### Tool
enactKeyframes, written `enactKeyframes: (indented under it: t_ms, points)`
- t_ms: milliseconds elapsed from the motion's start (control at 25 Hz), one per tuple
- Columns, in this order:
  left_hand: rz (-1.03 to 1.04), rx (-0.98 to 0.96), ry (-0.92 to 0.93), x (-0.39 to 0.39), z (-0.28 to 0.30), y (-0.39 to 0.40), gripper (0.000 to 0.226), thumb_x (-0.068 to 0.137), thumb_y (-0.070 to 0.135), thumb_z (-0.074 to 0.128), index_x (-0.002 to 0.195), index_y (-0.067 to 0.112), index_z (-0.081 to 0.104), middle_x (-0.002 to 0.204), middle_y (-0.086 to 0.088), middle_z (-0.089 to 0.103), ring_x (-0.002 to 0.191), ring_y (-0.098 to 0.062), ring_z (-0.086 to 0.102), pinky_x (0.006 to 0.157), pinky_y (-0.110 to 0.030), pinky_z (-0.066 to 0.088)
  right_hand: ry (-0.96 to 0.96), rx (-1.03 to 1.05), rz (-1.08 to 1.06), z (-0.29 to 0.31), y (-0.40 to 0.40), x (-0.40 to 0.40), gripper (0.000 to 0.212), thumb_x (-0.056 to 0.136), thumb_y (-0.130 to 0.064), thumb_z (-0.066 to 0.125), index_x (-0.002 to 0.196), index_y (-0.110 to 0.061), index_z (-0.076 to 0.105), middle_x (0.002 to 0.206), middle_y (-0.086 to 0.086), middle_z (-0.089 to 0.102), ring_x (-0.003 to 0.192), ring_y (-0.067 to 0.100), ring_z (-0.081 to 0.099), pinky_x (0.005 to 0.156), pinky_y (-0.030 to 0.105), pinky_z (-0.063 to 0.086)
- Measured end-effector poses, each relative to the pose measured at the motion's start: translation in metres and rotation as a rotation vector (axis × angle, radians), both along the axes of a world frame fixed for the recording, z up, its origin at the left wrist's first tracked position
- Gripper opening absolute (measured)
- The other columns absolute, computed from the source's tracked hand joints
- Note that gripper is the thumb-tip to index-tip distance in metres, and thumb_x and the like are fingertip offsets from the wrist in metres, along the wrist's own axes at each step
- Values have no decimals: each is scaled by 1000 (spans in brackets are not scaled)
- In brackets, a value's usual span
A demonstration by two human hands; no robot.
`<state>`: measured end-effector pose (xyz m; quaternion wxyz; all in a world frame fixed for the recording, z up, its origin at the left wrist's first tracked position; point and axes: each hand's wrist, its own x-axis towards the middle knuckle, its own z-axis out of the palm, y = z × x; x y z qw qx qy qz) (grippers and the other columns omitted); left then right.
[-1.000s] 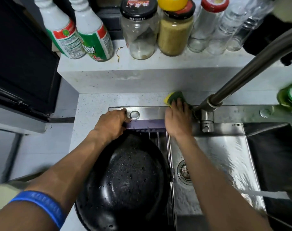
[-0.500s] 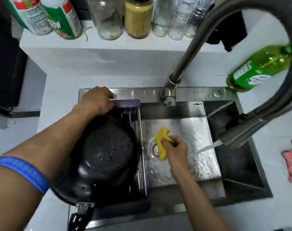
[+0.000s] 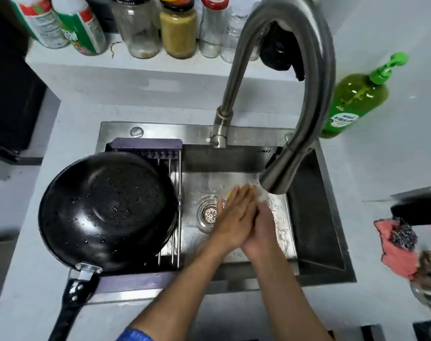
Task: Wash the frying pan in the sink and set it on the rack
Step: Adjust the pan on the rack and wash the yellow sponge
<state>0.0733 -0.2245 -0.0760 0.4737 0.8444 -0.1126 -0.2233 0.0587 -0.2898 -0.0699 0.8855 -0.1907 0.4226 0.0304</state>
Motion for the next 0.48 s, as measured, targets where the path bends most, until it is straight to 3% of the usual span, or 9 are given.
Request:
enactKeyframes:
  t_ms: [80, 160, 240, 280, 360, 480]
  points:
    - [126, 17, -10, -6, -10, -22, 44, 106, 31, 23, 148, 35, 12, 153, 17, 14, 142, 1, 6, 120, -29, 0, 102, -287, 164, -4, -22, 8, 31, 104, -30, 44, 114, -9, 65, 110, 9, 70, 93, 22, 67, 77, 38, 52]
    - [419, -192, 174, -17, -8, -47, 43, 105, 21, 31, 147, 24, 34, 150, 10, 32, 137, -6, 30, 117, -27, 22, 118, -415, 309, -7, -41, 13, 21, 100, -14, 50, 116, -6, 62, 103, 12, 68, 90, 27, 66, 76, 35, 53]
    - [773, -600, 415, -13, 3, -63, 30, 100, 9, 40, 115, 12, 65, 118, -9, 67, 107, -18, 62, 93, -28, 49, -13, -225, 263, -3, -51, 6, 28, 88, 1, 53, 115, 0, 61, 101, 19, 65, 95, 33, 62, 83, 35, 53]
    - [912, -725, 500, -7, 7, -67, 27, 97, 7, 42, 96, 11, 69, 95, -11, 72, 88, -21, 66, 78, -28, 55, -42, -93, 238, 0, -52, 3, 34, 81, 4, 56, 114, 0, 59, 102, 22, 63, 98, 34, 62, 87, 36, 52]
    - [1009, -686, 529, -3, 9, -65, 27, 96, 11, 45, 80, 13, 66, 74, -5, 71, 71, -19, 65, 63, -25, 54, -96, -139, 279, -2, -52, 2, 29, 79, 8, 60, 106, -4, 62, 95, 19, 70, 89, 28, 68, 78, 32, 57]
    - [912, -446, 428, -21, 10, -79, 20, 98, 22, 48, 97, 16, 66, 88, 4, 70, 84, -12, 65, 80, -30, 53, 49, -628, 467, -2, -59, 16, 18, 91, 3, 54, 85, -9, 66, 68, 2, 71, 63, 14, 67, 51, 17, 50]
